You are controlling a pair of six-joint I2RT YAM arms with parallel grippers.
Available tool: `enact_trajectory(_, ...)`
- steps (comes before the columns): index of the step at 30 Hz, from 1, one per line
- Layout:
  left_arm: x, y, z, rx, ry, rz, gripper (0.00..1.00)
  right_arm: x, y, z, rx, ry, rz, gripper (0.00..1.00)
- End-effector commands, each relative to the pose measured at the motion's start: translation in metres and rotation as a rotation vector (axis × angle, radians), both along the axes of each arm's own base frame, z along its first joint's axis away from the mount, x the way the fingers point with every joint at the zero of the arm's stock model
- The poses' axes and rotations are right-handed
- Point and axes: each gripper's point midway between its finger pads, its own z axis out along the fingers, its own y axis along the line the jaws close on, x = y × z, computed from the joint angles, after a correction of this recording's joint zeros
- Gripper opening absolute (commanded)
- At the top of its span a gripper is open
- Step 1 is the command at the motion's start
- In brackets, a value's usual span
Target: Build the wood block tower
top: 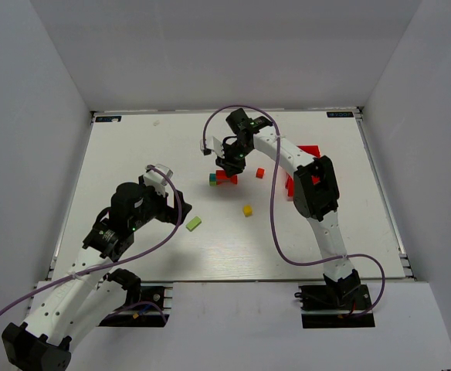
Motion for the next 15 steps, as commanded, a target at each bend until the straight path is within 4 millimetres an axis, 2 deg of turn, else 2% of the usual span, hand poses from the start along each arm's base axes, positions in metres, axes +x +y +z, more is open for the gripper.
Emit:
enact_trajectory(1,-0.0001,-0.0035,0.0118,-0.015,-0.029,-0.017,1.00,0.0040,0.0031,0.0057,0.022,-0.004,-0.010,0.01)
enact_trajectory(7,-0.0001,-0.0035,0.0118,-0.015,-0.029,-0.017,1.00,0.0046,0.0025,0.0054,0.022,-0.004,-0.012,0.04)
enact_trajectory(15,-0.0001,-0.0035,0.0118,-0.015,-0.029,-0.017,1.00,0.0035,0.0021,0.0026,0.016,0.000,-0.013,0.17)
